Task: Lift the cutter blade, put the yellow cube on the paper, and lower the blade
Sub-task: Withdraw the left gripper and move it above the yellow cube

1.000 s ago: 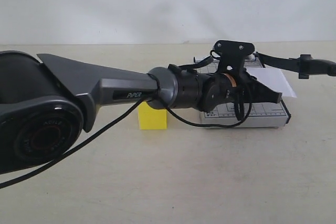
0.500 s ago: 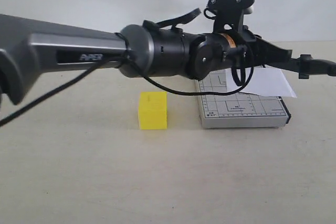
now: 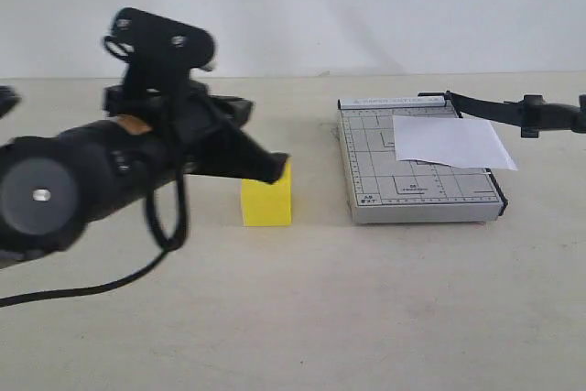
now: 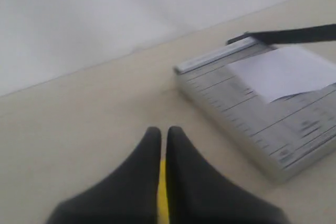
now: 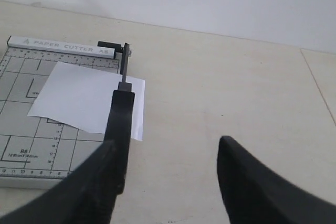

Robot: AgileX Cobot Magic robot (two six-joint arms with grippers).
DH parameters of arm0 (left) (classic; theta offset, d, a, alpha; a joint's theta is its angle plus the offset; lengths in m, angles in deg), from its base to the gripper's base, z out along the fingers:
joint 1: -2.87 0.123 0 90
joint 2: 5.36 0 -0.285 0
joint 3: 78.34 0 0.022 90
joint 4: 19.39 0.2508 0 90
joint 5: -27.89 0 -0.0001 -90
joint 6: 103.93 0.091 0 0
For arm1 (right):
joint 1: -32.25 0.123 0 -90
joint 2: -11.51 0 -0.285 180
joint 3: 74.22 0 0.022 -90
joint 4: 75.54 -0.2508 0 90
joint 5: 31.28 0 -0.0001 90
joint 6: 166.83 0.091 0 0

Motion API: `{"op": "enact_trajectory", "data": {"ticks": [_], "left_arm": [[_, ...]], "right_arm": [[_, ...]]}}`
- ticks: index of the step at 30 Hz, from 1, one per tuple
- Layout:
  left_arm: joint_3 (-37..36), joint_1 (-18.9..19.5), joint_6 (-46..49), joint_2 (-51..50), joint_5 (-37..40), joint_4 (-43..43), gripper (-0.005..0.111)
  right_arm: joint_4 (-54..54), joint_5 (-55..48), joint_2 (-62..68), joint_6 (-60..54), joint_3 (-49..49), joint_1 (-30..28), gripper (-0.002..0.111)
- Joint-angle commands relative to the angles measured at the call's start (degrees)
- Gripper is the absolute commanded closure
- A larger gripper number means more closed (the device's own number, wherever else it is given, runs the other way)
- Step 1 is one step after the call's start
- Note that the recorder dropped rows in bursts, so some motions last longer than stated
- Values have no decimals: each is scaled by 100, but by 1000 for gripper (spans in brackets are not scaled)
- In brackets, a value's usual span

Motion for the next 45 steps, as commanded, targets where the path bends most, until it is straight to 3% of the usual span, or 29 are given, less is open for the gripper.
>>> {"op": "enact_trajectory", "data": {"ticks": [1, 3, 9, 14, 17, 19, 23, 27, 33, 38, 41, 45], "left_arm": [[-654, 610, 1935, 1108, 213, -1430, 102], [-762, 1081, 2149, 1498, 726, -1393, 102], [-772, 3115, 3114, 2272, 2596, -1079, 102], [-772, 4690, 3201, 2758, 3892, -1079, 102], [-772, 5208, 3185, 3158, 4156, -1727, 102], [-786, 5309, 3185, 3381, 4431, -2267, 102], [-843, 5275, 2346, 3544, 5266, -2479, 102], [-857, 4880, 1520, 3493, 5112, -1899, 102], [-857, 3934, 792, 3154, 4612, -1669, 102], [-793, 2708, 692, 2243, 3478, -2465, 102], [-513, 2116, 692, 1397, 2924, -2388, 102], [-85, 1877, 838, 594, 2924, -2228, 102]], "right_arm": [[-91, -204, -44, 9, 25, 11, 53], [-124, -366, -44, -15, 25, 11, 51], [-335, -509, -44, -15, 25, 11, 50], [-371, -498, -44, -15, 25, 11, 50], [-499, -487, -44, -25, 25, 11, 50], [-678, -487, -44, -25, 25, 11, 50], [-812, -448, -44, -35, 25, 11, 50], [-812, -372, -44, -224, 25, 11, 50], [-812, -272, -44, -425, 25, 11, 50], [-812, -272, -44, -773, 25, 11, 50], [-812, -272, -44, -712, 25, 11, 50], [-812, -308, -44, -370, 25, 11, 56]]}}
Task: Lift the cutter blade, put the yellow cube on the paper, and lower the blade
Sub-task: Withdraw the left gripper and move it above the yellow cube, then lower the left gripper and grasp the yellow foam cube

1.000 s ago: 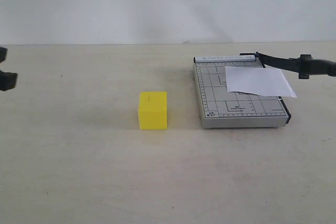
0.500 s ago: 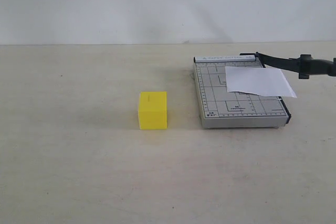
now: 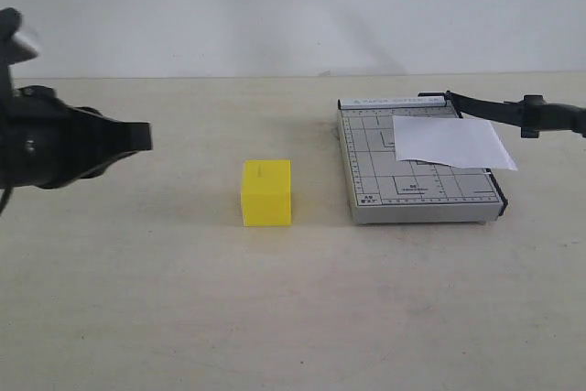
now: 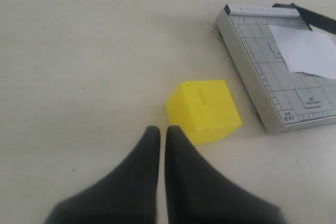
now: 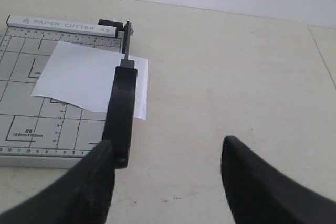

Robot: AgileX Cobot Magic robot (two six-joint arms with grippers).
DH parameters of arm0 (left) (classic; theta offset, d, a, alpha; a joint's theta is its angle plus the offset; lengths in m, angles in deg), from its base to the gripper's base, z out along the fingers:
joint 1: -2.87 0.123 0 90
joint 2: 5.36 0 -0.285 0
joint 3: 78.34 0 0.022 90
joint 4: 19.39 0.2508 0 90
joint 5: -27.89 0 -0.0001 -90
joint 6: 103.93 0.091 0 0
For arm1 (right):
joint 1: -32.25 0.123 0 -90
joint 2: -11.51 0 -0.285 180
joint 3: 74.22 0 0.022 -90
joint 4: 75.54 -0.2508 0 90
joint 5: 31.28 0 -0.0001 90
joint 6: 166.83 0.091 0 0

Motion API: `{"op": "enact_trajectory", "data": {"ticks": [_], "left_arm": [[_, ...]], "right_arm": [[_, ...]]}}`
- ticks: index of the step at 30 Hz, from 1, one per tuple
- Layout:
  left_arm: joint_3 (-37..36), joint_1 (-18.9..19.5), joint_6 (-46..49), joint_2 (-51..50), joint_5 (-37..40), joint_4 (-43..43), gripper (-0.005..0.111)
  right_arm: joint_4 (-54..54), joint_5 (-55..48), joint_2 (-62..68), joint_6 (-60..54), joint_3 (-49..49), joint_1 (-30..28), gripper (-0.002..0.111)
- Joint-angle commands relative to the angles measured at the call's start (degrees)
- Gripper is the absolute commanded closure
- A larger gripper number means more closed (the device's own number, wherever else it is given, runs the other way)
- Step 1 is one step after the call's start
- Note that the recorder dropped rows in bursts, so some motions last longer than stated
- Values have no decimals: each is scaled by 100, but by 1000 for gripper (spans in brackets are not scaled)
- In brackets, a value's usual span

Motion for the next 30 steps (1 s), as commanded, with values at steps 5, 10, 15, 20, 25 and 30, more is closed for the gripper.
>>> {"op": "enact_trajectory", "data": {"ticks": [5, 10, 15, 20, 25, 30], "left_arm": [[621, -209, 102, -1078, -167, 31, 96], [933, -209, 102, -1468, -167, -11, 74], [1437, -209, -31, -2080, 70, -261, 45], [2123, -266, -270, -2864, 589, -342, 15], [2679, -323, -270, -3373, 1004, -342, 8], [2960, -323, -270, -3658, 1081, -526, 8]], "right_arm": [[-21, -42, -18, 495, 25, 11, 101], [-21, -42, -18, 495, 25, 11, 108], [-21, -42, -18, 469, 25, 11, 108], [-21, -42, -18, 469, 25, 11, 108], [-21, -42, -18, 469, 25, 11, 108], [-21, -42, -18, 469, 25, 11, 108]]}}
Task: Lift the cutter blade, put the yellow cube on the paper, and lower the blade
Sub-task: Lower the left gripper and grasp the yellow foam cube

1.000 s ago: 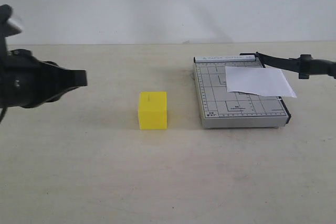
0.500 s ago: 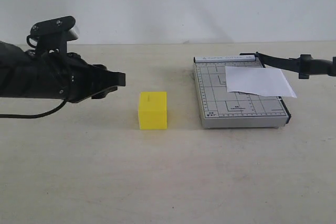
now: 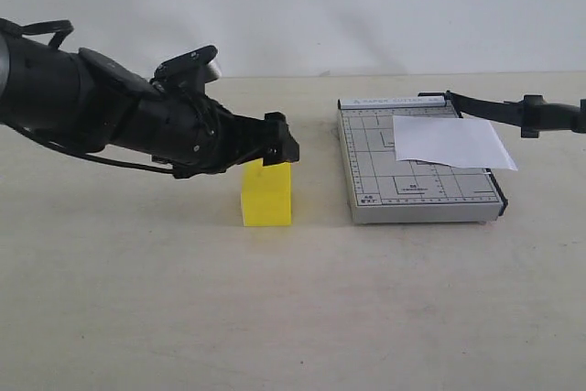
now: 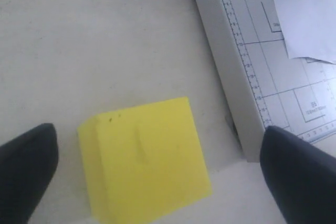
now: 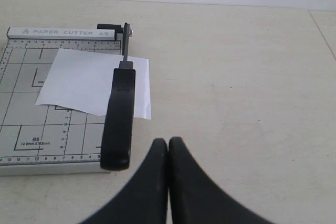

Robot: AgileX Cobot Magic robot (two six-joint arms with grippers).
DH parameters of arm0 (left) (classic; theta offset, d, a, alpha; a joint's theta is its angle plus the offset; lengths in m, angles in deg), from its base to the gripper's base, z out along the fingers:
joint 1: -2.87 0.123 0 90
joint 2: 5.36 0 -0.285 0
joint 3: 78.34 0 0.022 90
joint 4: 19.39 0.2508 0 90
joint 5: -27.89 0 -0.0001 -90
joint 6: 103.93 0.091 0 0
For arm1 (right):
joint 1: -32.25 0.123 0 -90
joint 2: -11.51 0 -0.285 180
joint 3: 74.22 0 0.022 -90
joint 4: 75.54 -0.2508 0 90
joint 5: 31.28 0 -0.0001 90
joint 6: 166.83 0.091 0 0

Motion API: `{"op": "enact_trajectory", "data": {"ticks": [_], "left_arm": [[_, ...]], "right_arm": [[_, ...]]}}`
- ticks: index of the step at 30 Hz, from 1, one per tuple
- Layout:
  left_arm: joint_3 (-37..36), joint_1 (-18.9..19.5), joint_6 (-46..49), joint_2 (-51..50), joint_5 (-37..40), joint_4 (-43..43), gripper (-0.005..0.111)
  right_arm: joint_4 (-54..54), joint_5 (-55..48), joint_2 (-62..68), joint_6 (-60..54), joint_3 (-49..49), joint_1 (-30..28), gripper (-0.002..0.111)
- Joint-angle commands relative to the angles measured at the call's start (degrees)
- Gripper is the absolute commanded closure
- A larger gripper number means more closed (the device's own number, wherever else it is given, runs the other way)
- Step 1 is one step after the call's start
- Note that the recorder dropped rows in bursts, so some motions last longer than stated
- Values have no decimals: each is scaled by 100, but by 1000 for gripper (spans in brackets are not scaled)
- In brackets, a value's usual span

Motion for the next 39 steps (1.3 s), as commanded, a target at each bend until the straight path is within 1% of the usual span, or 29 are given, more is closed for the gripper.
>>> {"op": "enact_trajectory", "data": {"ticks": [1, 4, 14, 16, 18, 20, 22, 25, 28, 34, 39], "left_arm": [[222, -29, -37, -213, 153, -284, 8], [262, -29, -26, -365, 190, -286, 8], [276, -29, -18, -769, -95, -261, 9], [276, -29, -18, -832, -95, -261, 9], [276, -29, -18, -848, -95, -271, 12], [276, -29, -37, -848, -95, -307, 21], [276, -29, -37, -848, -74, -381, 33], [276, -29, -37, -837, 261, -402, 64], [276, -29, -37, -837, 641, -402, 102], [276, -29, -202, -837, 1222, -415, 102], [276, -29, -202, -642, 1263, -415, 102]], "right_arm": [[-10, -19, -18, -17, 25, 11, 108], [-10, -19, -18, -17, 25, 11, 108], [-10, -1, -18, -17, 25, 11, 108], [-10, 18, -18, -17, 25, 11, 108], [-10, 29, -18, -17, 25, 11, 108], [-10, 29, -18, -17, 25, 11, 108], [-10, 29, -18, -17, 25, 11, 108], [-10, 29, -18, -17, 25, 11, 108], [-10, 29, -18, -17, 25, 11, 108], [-19, 29, -18, 5, 25, 11, 108], [-36, 29, -18, 32, 25, 11, 108]]}}
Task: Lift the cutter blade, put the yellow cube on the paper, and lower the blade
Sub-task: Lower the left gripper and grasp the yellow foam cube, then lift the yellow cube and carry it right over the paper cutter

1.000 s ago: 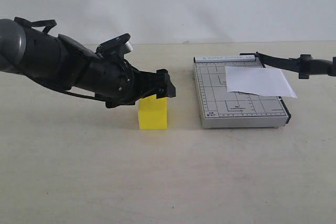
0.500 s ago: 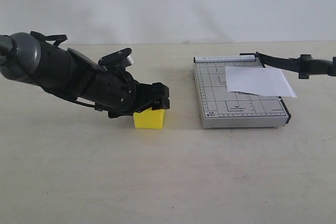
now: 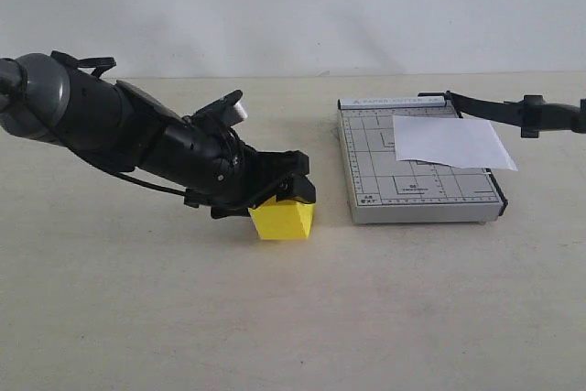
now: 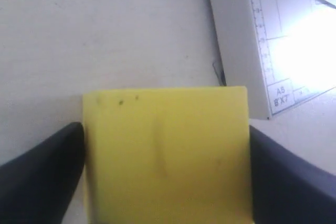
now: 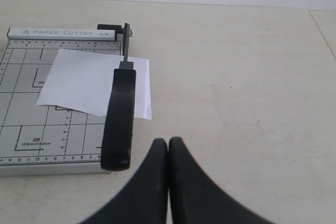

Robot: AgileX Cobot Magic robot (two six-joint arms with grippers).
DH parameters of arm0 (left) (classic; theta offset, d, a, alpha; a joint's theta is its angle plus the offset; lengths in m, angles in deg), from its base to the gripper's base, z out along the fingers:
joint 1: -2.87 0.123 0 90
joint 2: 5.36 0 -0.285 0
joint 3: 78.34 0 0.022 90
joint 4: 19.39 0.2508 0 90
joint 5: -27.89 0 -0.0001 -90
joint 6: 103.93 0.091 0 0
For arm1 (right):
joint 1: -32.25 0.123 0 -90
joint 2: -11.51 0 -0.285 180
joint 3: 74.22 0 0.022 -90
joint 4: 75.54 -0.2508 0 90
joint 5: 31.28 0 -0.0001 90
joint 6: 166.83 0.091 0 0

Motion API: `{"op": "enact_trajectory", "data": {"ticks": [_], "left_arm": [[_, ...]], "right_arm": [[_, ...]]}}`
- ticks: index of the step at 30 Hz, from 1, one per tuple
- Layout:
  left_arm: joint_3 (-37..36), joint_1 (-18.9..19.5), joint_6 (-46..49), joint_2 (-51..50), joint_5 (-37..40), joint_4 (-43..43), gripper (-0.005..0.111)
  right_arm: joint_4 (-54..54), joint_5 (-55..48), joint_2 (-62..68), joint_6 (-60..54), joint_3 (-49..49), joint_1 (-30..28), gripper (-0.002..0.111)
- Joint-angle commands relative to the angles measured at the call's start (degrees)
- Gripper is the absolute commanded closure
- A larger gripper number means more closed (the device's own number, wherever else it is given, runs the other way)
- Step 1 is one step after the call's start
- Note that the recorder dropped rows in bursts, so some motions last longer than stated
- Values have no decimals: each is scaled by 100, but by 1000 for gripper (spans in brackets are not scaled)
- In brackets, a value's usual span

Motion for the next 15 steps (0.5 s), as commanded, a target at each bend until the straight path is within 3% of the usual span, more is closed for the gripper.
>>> {"op": "enact_trajectory", "data": {"ticks": [1, 9, 11, 15], "left_arm": [[-2, -29, -70, 278, 105, -17, 102], [174, -87, 11, 1539, -427, -17, 102], [408, -238, 63, 1603, -520, -17, 102], [959, -897, 319, 1333, -1175, -17, 102]], "right_arm": [[-36, 29, -18, 63, 25, 11, 108], [-36, -22, -18, 142, 25, 11, 108], [-47, -11, -18, 142, 25, 11, 108], [-47, 113, -18, 142, 25, 11, 108]]}}
